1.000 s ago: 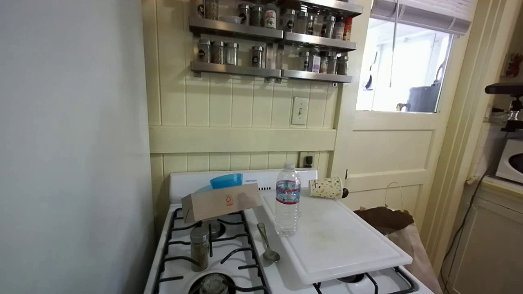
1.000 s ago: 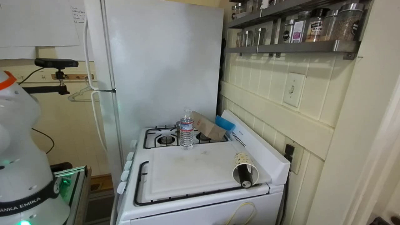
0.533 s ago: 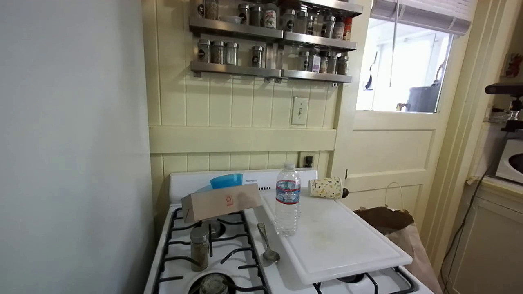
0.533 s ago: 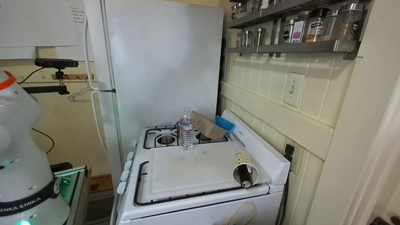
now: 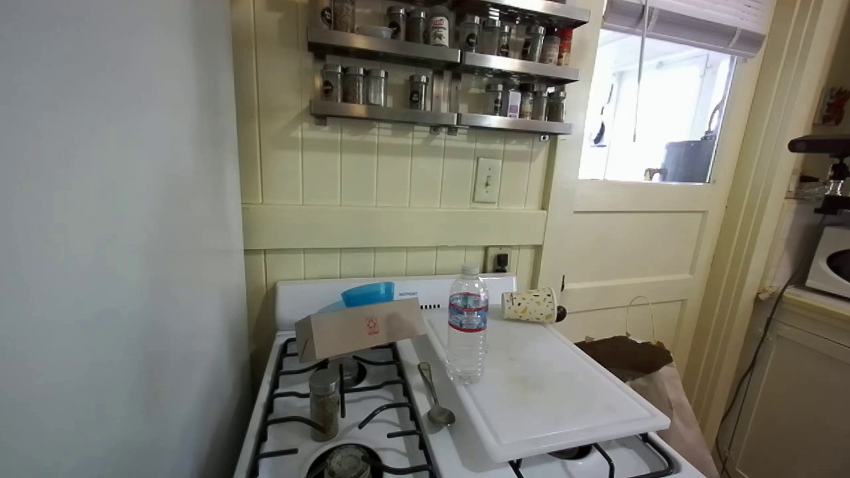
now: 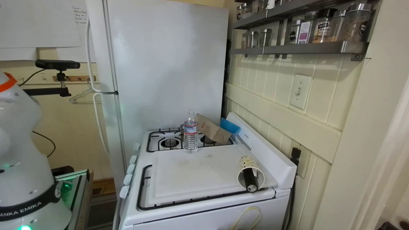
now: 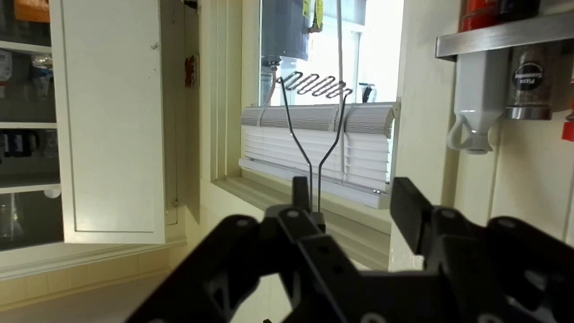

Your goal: Pick up the potato masher

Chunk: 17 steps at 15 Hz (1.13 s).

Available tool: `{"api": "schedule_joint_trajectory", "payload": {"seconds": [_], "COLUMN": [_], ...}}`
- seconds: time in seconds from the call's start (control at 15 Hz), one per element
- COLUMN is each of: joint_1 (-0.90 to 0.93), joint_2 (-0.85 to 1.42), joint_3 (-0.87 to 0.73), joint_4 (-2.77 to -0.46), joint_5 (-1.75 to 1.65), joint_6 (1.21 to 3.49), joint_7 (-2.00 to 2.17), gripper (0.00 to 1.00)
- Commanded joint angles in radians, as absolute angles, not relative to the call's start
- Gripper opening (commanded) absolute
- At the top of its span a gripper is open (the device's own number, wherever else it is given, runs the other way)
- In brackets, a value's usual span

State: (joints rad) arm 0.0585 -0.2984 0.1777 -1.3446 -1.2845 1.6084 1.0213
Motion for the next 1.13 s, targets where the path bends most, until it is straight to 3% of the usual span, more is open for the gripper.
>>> {"api": "schedule_joint_trajectory", "payload": {"seconds": [0.0,0.13,0.2,0.87,1.07], "joint_1": [0.047,0.038,0.057,0.089,0.029], "joint_2": [-0.289,-0.309,-0.329,-0.5,-0.456], "joint_3": [0.2,0.222,0.211,0.039,0.077], "joint_4": [-1.33,-1.371,-1.388,-1.622,-1.571], "joint_5": [-1.299,-1.372,-1.333,-0.779,-0.788], "joint_6": [1.553,1.514,1.505,1.579,1.556], "joint_7": [1.02,0.993,0.933,0.718,0.717], "gripper": [0.83,0.98,1.0,1.0,1.0]}}
